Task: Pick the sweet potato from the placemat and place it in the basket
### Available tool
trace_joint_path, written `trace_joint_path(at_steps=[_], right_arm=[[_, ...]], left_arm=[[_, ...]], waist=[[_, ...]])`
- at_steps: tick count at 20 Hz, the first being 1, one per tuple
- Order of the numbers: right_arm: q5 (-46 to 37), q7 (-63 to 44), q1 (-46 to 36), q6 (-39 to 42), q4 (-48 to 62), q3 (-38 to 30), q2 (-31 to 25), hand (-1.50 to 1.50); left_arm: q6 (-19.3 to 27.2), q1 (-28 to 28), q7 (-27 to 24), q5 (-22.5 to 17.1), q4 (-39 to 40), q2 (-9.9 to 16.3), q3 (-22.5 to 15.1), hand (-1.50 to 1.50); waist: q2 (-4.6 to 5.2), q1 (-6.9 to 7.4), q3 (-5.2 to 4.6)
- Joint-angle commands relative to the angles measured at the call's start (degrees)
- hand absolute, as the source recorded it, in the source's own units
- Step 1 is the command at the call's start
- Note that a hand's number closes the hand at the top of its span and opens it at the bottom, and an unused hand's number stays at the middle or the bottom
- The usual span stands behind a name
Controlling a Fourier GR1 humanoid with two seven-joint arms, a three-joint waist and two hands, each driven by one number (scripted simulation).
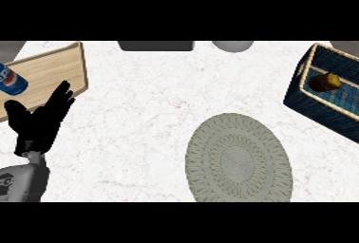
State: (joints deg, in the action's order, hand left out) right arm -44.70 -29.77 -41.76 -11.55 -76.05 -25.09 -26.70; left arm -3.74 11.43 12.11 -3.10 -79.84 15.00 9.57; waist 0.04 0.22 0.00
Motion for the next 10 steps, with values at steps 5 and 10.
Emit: trace_joint_path(at_steps=[5,10], right_arm=[[6.97,-3.68,-0.25,-6.96,-5.87,-10.02,-1.04,-1.5],[18.83,-2.3,7.59,-2.24,-11.96,-20.87,-5.09,-1.5]], left_arm=[[-0.57,0.9,-1.27,0.1,3.35,0.32,0.74,0.0],[-0.22,-0.18,2.01,-0.61,-0.66,0.79,1.16,0.0]], waist=[[-0.2,-1.07,-0.01],[-0.52,-1.74,0.08]])
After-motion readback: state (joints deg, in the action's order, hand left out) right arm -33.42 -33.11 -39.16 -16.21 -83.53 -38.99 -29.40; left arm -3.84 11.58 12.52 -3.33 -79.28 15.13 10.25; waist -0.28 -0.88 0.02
